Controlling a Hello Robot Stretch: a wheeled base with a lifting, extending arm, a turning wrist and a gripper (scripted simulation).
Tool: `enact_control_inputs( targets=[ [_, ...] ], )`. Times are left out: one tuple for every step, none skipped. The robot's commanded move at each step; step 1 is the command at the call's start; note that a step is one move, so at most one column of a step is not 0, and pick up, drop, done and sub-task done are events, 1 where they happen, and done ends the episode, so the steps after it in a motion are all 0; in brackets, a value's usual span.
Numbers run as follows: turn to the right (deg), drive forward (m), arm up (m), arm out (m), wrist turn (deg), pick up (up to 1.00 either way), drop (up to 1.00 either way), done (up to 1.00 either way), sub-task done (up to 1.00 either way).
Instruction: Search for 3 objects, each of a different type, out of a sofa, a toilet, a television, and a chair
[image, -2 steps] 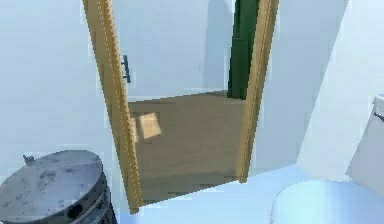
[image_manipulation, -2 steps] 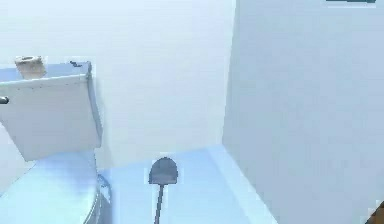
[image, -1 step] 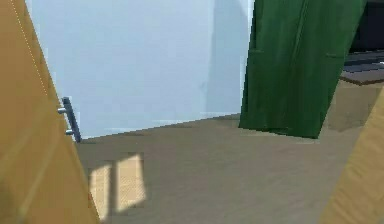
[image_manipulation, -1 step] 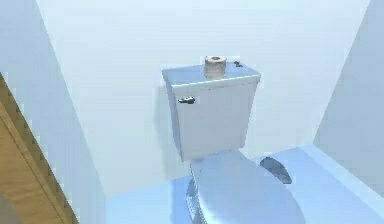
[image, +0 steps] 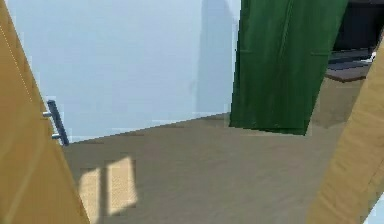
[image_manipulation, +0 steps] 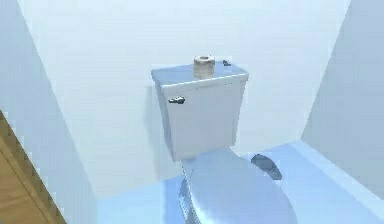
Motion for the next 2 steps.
enact_control_inputs(
  targets=[
    [0.0,0.6,0.0,0.0,0.0,0.0,0.0,0.0,0.0],
    [45.0,0.0,0.0,0.0,0.0,0.0,0.0,0.0,0.0]
  ],
)
